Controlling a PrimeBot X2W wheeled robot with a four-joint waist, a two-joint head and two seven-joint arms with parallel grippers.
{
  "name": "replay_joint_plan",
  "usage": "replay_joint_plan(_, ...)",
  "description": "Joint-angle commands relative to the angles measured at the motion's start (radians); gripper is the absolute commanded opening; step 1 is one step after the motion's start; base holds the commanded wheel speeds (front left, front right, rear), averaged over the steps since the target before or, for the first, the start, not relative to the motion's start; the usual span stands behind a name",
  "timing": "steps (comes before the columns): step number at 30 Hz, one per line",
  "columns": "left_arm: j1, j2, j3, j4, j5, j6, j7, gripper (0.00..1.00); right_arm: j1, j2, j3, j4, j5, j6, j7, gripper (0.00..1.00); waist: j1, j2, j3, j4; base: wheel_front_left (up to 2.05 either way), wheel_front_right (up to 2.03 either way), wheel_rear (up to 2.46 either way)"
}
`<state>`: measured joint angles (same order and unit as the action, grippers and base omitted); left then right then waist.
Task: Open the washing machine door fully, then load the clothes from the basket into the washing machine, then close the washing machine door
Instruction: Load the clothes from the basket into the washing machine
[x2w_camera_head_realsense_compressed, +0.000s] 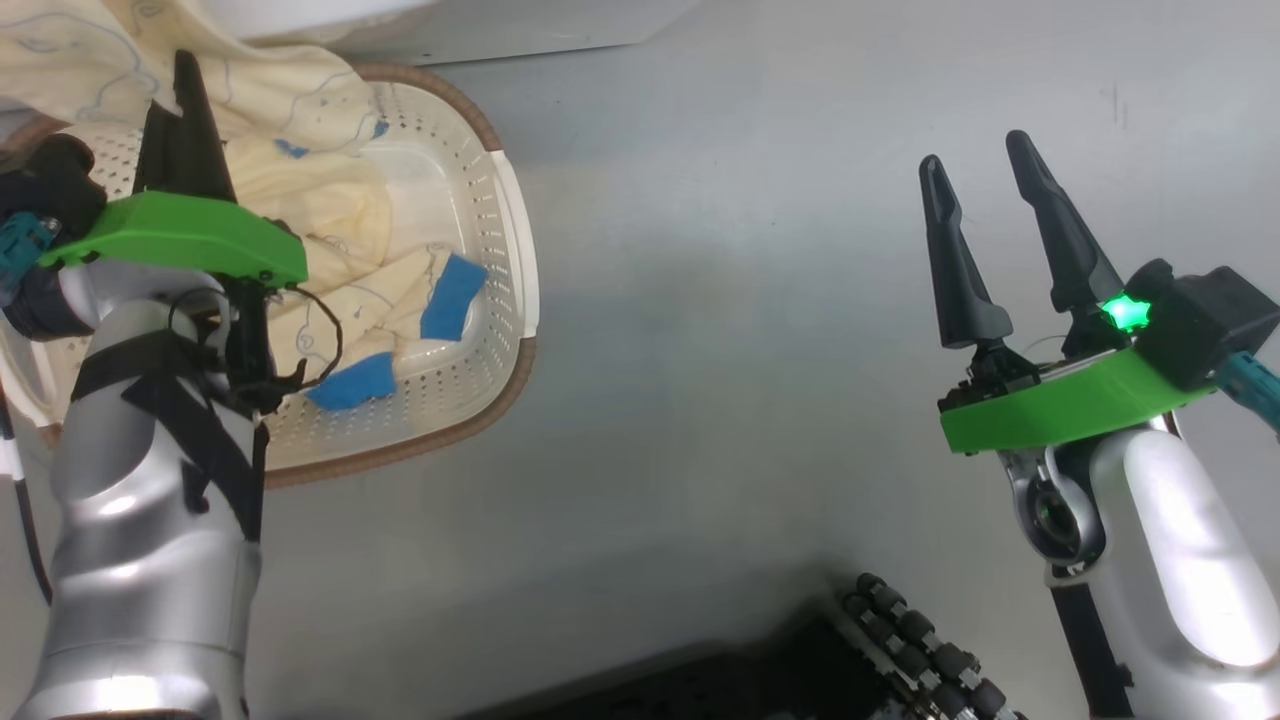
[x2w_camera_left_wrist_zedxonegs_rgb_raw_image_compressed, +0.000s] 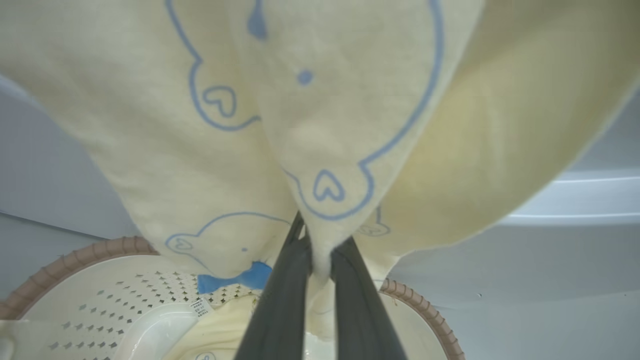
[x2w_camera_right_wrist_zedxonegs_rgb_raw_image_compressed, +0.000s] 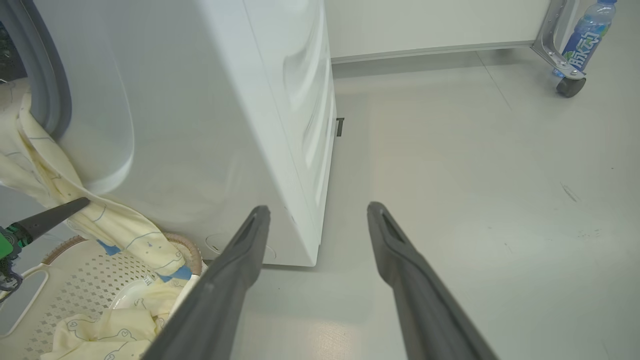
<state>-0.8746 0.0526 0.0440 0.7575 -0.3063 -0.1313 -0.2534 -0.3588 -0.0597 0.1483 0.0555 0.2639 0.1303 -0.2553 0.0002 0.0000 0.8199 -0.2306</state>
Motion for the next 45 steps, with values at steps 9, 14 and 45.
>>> replay_joint_plan(9, 0.056, 0.015, 0.039, -0.133, -0.002, 0.002, -0.008, 0.0, 0.019, 0.001, 0.003, -0.019, 0.002, 0.0, -0.006, 1.0, -0.0002, 0.0, -0.037, 0.029, 0.0, 0.0, 0.0)
replay_joint_plan(14, 0.114, 0.006, 0.025, -0.194, 0.001, 0.002, -0.008, 0.0, 0.022, 0.003, 0.003, -0.017, 0.004, 0.0, -0.006, 1.0, -0.0002, 0.0, -0.061, 0.044, 0.0, 0.0, 0.0)
replay_joint_plan(45, -0.014, 0.156, -0.014, -0.466, 0.085, 0.076, 0.221, 0.0, 0.078, 0.009, 0.052, 0.013, 0.07, 0.0, -0.006, 1.0, -0.0002, 0.0, -0.175, -0.022, 0.0, 0.0, 0.0)
